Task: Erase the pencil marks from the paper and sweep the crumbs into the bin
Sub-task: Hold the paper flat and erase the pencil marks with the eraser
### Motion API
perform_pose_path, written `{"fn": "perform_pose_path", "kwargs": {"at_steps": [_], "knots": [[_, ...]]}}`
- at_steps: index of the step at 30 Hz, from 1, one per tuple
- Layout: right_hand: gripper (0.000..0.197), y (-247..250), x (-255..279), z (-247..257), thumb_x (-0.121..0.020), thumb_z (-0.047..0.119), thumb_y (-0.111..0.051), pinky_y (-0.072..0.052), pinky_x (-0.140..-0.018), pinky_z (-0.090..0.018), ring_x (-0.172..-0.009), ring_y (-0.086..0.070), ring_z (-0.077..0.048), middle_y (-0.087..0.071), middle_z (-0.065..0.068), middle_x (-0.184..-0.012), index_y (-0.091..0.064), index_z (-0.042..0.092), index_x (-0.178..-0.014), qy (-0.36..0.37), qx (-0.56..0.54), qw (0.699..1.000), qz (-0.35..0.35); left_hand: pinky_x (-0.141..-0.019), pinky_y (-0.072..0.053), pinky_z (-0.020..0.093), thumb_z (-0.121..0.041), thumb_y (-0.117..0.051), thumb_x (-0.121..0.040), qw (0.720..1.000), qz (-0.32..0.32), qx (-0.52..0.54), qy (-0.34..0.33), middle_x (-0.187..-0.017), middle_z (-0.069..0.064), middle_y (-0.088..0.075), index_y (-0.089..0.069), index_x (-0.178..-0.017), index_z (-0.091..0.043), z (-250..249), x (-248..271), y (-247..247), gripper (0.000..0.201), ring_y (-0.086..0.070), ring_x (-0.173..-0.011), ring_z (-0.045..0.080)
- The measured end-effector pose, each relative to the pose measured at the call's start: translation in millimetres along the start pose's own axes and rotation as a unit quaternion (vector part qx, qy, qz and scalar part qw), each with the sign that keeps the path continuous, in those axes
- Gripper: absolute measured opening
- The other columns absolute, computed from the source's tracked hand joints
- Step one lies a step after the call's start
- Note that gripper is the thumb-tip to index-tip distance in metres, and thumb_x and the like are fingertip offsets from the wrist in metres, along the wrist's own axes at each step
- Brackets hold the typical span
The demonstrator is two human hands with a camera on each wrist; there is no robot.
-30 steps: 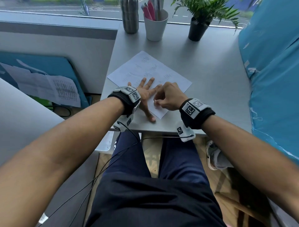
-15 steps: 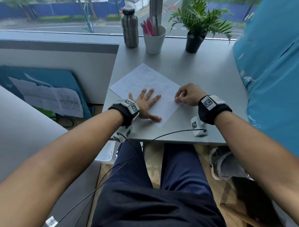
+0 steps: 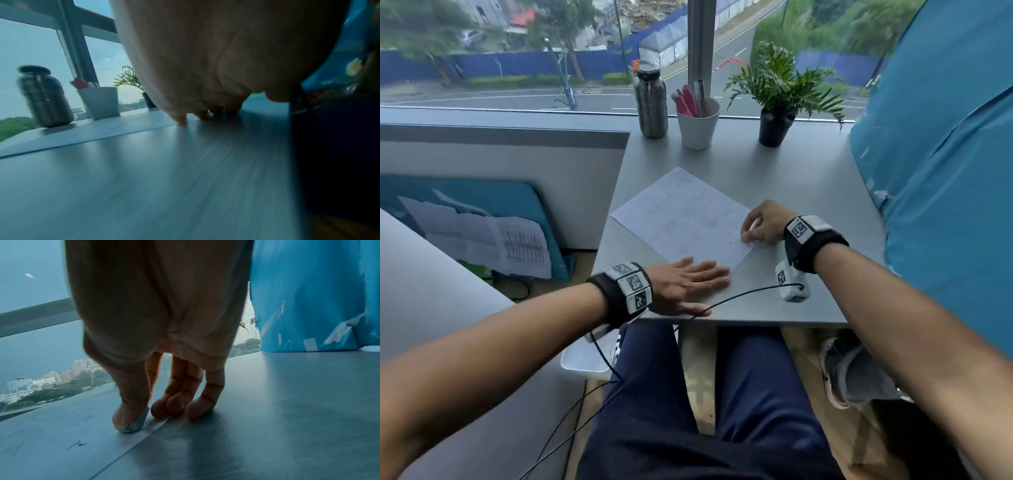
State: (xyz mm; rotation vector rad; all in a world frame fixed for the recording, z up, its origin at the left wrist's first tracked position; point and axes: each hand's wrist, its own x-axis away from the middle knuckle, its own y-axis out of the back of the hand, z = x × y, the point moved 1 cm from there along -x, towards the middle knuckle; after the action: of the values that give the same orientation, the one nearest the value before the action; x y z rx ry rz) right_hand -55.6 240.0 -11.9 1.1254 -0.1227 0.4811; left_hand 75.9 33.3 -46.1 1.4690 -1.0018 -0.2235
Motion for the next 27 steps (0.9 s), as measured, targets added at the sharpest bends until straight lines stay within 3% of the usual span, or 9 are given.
{"fn": "perform_pose_path", "kwargs": {"at_steps": [5, 9, 11, 14, 18, 20, 24, 25, 27], "knots": [[0.010, 0, -1, -2, -0.072, 0.025, -0.080, -0.045, -0.055, -0.017, -0.060, -0.065, -0.013, -0.071, 0.001, -0.074, -0.077, 0.024, -0.081, 0.005, -0.001, 1.000, 0.001, -0.120, 0.006, 0.043, -0.064, -0.022, -0.095, 0.986, -0.023, 0.006, 0.168, -0.161, -0.001, 0.016, 0.008, -0.155, -0.025, 48, -2, 15, 0.077, 0.011, -0.149, 0.020], [0.007, 6, -8, 1, -0.075, 0.023, -0.079, -0.048, -0.068, -0.020, -0.062, -0.062, -0.009, -0.067, 0.007, -0.066, -0.076, 0.023, -0.081, 0.043, 0.036, 0.998, 0.035, -0.118, 0.012, 0.035, -0.065, -0.023, -0.095, 0.998, -0.038, -0.010, 0.047, -0.161, -0.006, 0.015, 0.007, -0.155, -0.023, 22, -24, 31, 0.080, 0.016, -0.147, 0.010], [0.006, 13, -13, -2, -0.077, 0.020, -0.078, -0.050, -0.070, -0.023, -0.065, -0.062, -0.013, -0.068, 0.005, -0.070, -0.076, 0.021, -0.082, 0.049, 0.034, 0.998, 0.030, -0.118, 0.013, 0.034, -0.065, -0.024, -0.095, 0.999, -0.042, -0.012, 0.001, -0.161, -0.007, 0.015, 0.005, -0.156, -0.023, 8, -39, 35, 0.079, 0.017, -0.147, 0.009], [0.008, 18, -22, -11, -0.077, 0.017, -0.077, -0.047, -0.074, -0.023, -0.078, -0.057, -0.015, -0.064, 0.003, -0.074, -0.076, 0.018, -0.085, 0.043, 0.037, 0.998, -0.006, -0.120, 0.010, 0.037, -0.065, -0.024, -0.096, 0.998, -0.049, -0.026, -0.028, -0.162, -0.005, 0.012, 0.003, -0.156, -0.022, 3, -57, 36, 0.079, 0.014, -0.148, 0.012], [0.009, 14, -27, -17, -0.076, 0.018, -0.077, -0.043, -0.078, -0.023, -0.088, -0.051, -0.014, -0.060, 0.006, -0.074, -0.076, 0.021, -0.085, 0.046, 0.036, 0.998, 0.004, -0.119, 0.009, 0.038, -0.067, -0.023, -0.095, 0.998, -0.030, -0.011, -0.055, -0.162, -0.010, 0.011, 0.002, -0.156, -0.028, 8, -70, 27, 0.076, 0.013, -0.148, 0.011], [0.010, 16, -28, -19, -0.075, 0.019, -0.077, -0.043, -0.078, -0.022, -0.088, -0.052, -0.014, -0.061, 0.005, -0.076, -0.076, 0.021, -0.085, 0.047, 0.032, 0.998, 0.006, -0.118, 0.011, 0.038, -0.066, -0.022, -0.095, 0.999, -0.029, 0.021, -0.006, -0.161, -0.011, 0.015, 0.004, -0.155, -0.030, 23, -70, 29, 0.075, 0.014, -0.148, 0.010], [0.011, 14, -31, -21, -0.073, 0.020, -0.078, -0.045, -0.076, -0.023, -0.088, -0.054, -0.014, -0.067, -0.002, -0.087, -0.075, 0.025, -0.082, 0.028, 0.025, 0.999, 0.012, -0.120, 0.008, 0.043, -0.072, -0.019, -0.090, 0.979, -0.030, 0.009, 0.203, -0.161, -0.001, 0.016, 0.009, -0.155, -0.018, 70, -66, 45, 0.089, 0.013, -0.149, 0.016], [0.011, 13, -31, -21, -0.072, 0.020, -0.078, -0.046, -0.077, -0.024, -0.090, -0.054, -0.014, -0.067, -0.004, -0.089, -0.074, 0.026, -0.080, 0.025, 0.023, 0.999, 0.011, -0.120, 0.008, 0.043, -0.074, -0.018, -0.089, 0.975, -0.034, -0.007, 0.219, -0.161, 0.002, 0.016, 0.009, -0.155, -0.015, 72, -66, 48, 0.093, 0.013, -0.149, 0.017], [0.010, 14, -32, -21, -0.071, 0.020, -0.078, -0.050, -0.079, -0.026, -0.092, -0.055, -0.016, -0.068, -0.005, -0.087, -0.074, 0.027, -0.078, 0.029, 0.020, 0.999, 0.008, -0.120, 0.009, 0.042, -0.075, -0.019, -0.088, 0.988, -0.038, -0.030, 0.148, -0.161, 0.004, 0.016, 0.010, -0.155, -0.014, 54, -68, 50, 0.094, 0.014, -0.148, 0.016]]}}
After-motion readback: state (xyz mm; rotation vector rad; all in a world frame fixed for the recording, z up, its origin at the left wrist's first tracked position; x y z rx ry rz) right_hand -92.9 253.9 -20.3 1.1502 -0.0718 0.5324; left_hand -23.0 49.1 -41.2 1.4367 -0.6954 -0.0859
